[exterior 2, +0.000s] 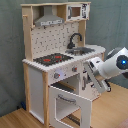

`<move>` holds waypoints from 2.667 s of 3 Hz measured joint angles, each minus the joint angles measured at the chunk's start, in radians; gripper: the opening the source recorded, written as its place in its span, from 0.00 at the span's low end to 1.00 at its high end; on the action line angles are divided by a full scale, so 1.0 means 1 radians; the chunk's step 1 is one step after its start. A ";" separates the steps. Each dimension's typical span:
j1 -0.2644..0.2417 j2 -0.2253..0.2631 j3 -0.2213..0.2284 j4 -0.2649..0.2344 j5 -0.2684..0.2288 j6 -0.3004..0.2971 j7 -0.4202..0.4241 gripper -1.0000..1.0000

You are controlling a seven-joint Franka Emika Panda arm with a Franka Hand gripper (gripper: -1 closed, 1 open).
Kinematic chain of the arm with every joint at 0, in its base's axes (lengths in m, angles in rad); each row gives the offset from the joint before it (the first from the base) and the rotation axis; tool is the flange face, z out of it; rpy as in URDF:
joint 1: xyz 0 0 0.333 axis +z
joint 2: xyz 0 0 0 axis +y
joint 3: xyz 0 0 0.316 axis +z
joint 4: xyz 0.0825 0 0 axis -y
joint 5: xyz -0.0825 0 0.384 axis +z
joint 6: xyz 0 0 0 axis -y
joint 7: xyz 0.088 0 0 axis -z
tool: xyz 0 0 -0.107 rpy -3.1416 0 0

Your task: Play with the kitchen

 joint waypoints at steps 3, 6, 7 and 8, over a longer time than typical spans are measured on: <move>0.002 -0.006 0.049 -0.009 -0.150 -0.194 -0.157 1.00; 0.002 -0.007 0.093 -0.101 -0.251 -0.326 -0.417 1.00; 0.002 -0.007 0.098 -0.126 -0.271 -0.341 -0.512 1.00; 0.001 -0.007 0.099 -0.169 -0.284 -0.352 -0.620 1.00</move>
